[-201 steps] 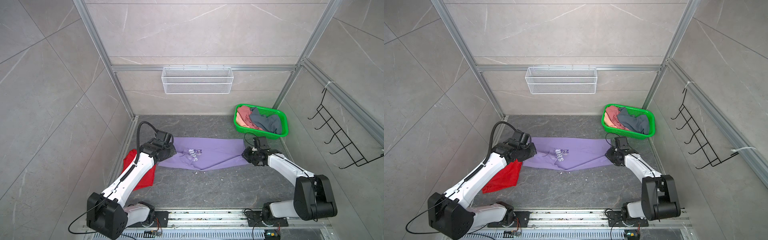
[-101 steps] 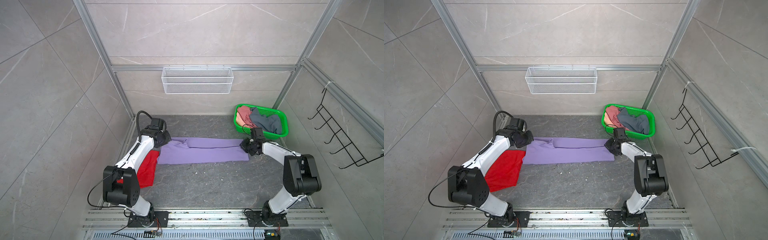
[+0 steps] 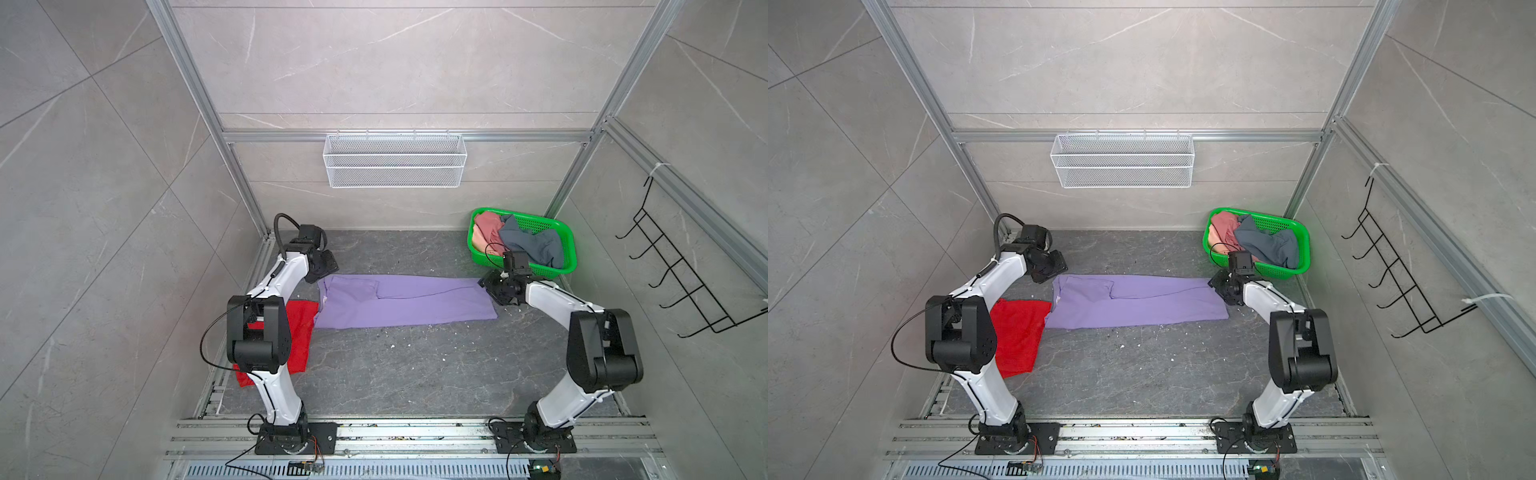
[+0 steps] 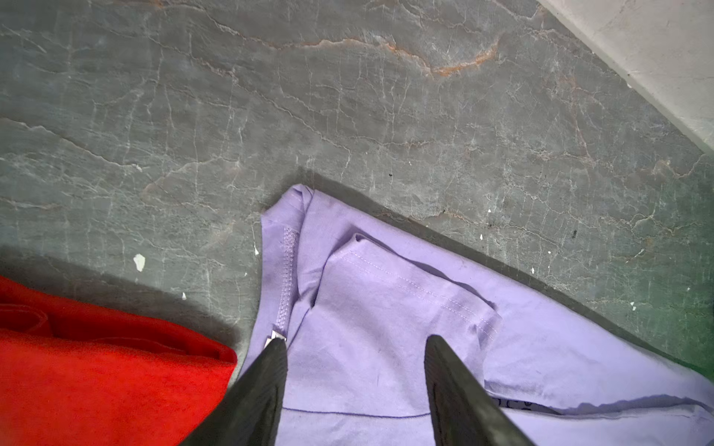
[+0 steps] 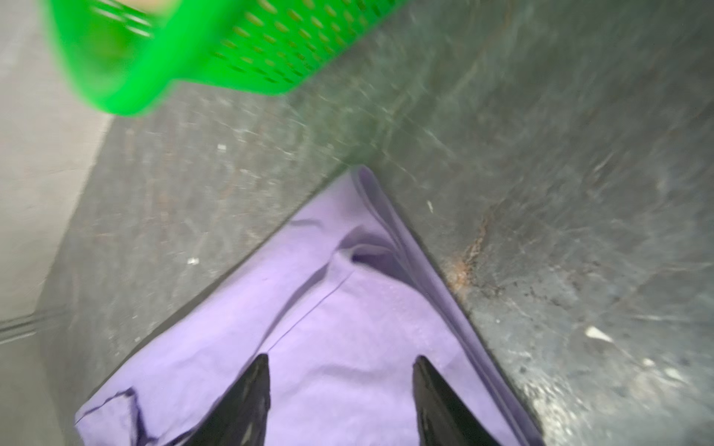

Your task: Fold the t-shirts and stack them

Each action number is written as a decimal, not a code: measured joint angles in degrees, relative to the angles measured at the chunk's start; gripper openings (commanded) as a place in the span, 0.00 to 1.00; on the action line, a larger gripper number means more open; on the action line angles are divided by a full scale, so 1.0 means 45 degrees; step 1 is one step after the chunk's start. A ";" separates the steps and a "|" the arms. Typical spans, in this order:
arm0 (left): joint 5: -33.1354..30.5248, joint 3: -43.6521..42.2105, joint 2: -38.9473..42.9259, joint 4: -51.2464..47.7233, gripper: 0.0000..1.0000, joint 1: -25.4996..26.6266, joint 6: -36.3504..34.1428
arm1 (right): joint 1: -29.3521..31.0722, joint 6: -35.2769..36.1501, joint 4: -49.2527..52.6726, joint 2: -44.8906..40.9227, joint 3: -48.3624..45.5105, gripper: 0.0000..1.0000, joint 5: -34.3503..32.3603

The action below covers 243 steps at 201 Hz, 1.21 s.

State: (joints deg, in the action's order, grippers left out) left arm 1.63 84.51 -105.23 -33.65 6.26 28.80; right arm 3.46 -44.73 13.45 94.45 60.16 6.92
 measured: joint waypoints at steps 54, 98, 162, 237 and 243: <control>0.0272 -0.1588 0.0500 0.0675 0.60 0.2050 0.1035 | 0.1365 0.1112 -0.0068 -0.1001 0.0146 0.60 -0.0146; 0.0423 -0.3036 0.0262 0.1851 0.60 0.2905 0.2662 | 0.2123 0.2069 -0.0544 0.1462 0.1540 0.58 0.0010; 0.0306 -0.3750 -0.0607 0.3400 0.60 0.2807 0.4333 | 0.2492 0.2628 -0.0495 0.3575 0.2307 0.54 0.0019; 0.0597 0.0335 -0.3439 0.2667 0.60 0.2244 0.3133 | 0.2963 0.2293 -0.1530 0.2351 -0.0369 0.49 0.0029; 0.0743 0.0913 -0.3798 0.2463 0.60 0.2239 0.2764 | 0.3138 0.2113 -0.1773 0.2016 -0.0860 0.49 0.0053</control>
State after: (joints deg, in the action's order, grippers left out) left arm 4.97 88.62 -122.32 -22.57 16.34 41.23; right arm 17.58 -35.22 5.48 103.53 56.29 7.16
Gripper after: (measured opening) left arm 0.602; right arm 0.493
